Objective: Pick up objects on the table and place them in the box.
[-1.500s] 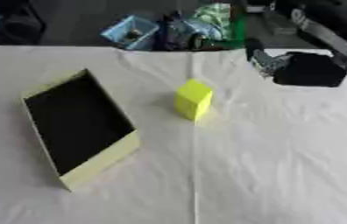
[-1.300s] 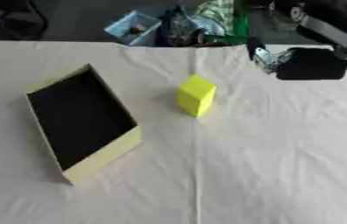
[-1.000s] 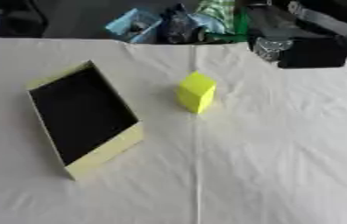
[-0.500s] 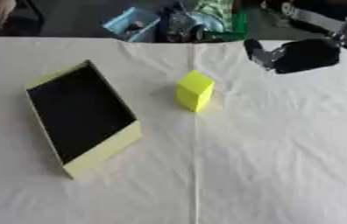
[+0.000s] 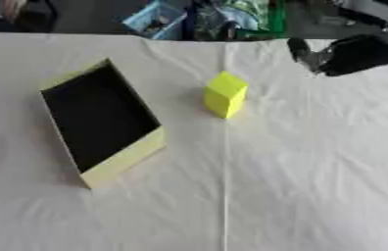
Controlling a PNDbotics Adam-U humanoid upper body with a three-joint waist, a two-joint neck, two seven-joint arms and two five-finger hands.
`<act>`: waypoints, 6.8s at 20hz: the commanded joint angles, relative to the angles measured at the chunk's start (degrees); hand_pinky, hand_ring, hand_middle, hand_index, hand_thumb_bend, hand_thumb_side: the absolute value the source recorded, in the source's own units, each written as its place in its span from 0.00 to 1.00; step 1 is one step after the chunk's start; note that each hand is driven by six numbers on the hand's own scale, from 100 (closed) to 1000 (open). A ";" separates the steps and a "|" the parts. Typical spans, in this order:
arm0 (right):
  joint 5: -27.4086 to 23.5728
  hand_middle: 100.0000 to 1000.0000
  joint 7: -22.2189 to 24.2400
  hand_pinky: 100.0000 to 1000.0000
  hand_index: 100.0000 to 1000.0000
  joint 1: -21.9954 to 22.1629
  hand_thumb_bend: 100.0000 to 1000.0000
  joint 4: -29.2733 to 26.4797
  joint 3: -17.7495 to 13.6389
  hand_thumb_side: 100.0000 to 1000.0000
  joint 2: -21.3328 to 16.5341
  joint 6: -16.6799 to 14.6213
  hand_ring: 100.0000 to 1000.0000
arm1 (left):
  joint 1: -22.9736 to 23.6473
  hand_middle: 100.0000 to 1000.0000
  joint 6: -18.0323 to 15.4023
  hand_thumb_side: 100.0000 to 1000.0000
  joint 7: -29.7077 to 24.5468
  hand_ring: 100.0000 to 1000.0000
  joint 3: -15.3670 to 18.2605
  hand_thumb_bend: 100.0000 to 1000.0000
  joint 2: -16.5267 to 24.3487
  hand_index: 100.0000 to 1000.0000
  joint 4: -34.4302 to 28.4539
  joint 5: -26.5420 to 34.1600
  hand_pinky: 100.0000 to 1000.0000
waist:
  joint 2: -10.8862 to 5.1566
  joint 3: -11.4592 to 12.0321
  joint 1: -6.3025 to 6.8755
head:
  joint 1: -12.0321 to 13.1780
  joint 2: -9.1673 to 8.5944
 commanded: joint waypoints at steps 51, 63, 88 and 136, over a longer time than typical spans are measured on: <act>-2.62 0.81 0.24 0.97 1.00 -10.60 0.00 17.44 6.03 1.00 6.17 1.96 0.89 | -5.15 0.73 -0.75 0.44 -5.61 0.72 -3.31 0.00 -0.20 0.88 -0.86 -0.42 0.64 | -3.69 2.14 -2.27 | -4.37 0.00; 4.70 0.90 -6.02 0.96 1.00 -10.48 0.00 16.81 8.66 0.88 6.27 6.74 0.95 | -5.02 0.73 -0.79 0.44 -5.71 0.72 -3.42 0.00 -0.35 0.87 -0.86 -0.43 0.63 | -3.63 2.42 -2.19 | -3.96 0.72; 5.06 0.99 19.17 0.99 1.00 -18.37 0.00 30.20 9.49 0.83 11.33 -8.75 1.00 | -5.34 0.72 -0.96 0.42 -5.73 0.71 -3.54 0.00 -0.01 0.87 -0.86 -0.36 0.62 | -2.06 0.95 -1.61 | -6.22 0.30; 3.70 0.97 12.45 0.93 1.00 -14.55 0.00 25.55 13.68 0.82 13.08 3.81 0.98 | -5.96 0.71 -1.23 0.41 -6.37 0.70 -4.07 0.00 -0.76 0.86 -0.86 0.23 0.61 | -0.96 2.15 -2.22 | -4.80 -0.81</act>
